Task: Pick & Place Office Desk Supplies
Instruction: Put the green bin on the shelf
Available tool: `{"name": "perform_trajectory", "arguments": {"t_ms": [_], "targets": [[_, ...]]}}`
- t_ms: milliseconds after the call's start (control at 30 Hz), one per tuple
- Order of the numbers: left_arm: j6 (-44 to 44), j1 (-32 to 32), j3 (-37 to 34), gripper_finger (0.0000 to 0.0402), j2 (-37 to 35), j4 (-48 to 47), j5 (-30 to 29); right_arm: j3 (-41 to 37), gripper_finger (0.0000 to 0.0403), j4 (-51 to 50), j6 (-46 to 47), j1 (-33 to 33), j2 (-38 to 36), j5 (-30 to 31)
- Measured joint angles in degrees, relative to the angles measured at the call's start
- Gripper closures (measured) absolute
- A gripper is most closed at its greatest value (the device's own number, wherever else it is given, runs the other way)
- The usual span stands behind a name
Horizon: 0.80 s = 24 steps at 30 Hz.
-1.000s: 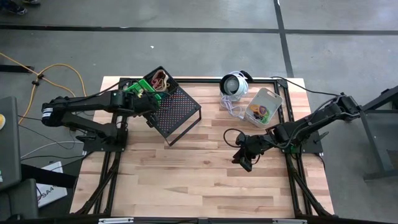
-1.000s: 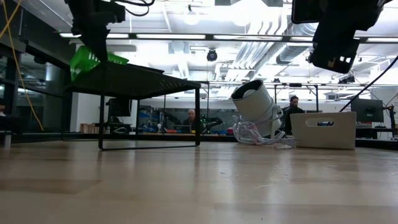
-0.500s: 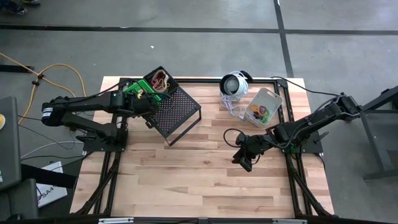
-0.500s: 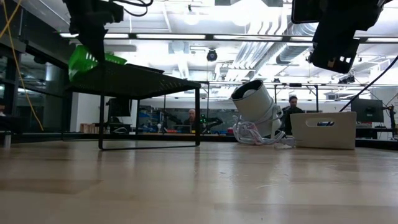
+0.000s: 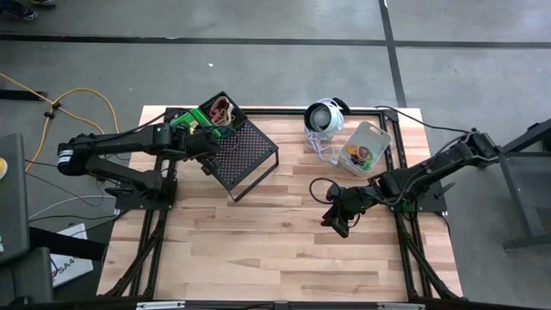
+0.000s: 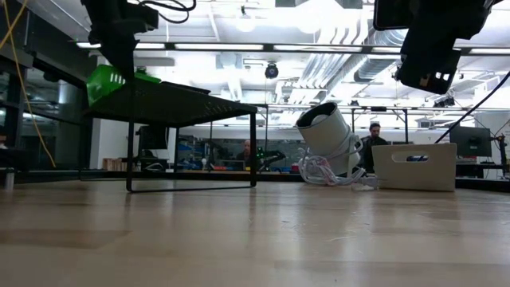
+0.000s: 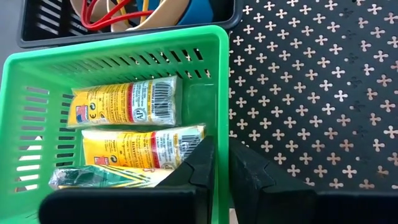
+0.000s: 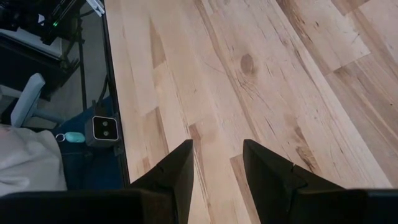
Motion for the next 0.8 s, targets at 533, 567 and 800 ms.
{"name": "perform_trajectory", "arguments": {"t_ms": [533, 567, 800], "targets": [[0.4, -0.3, 0.0, 0.0368, 0.0, 0.1, 0.0, 0.0, 0.0275, 0.0, 0.0, 0.0, 0.0, 0.0], [0.5, -0.3, 0.0, 0.0368, -0.1, 0.1, 0.1, 0.0, 0.0275, 0.0, 0.0, 0.0, 0.0, 0.0], [1.1, -0.3, 0.0, 0.0368, -1.0, 0.0, 0.5, 0.0, 0.0275, 0.0, 0.0, 0.0, 0.0, 0.0]]}}
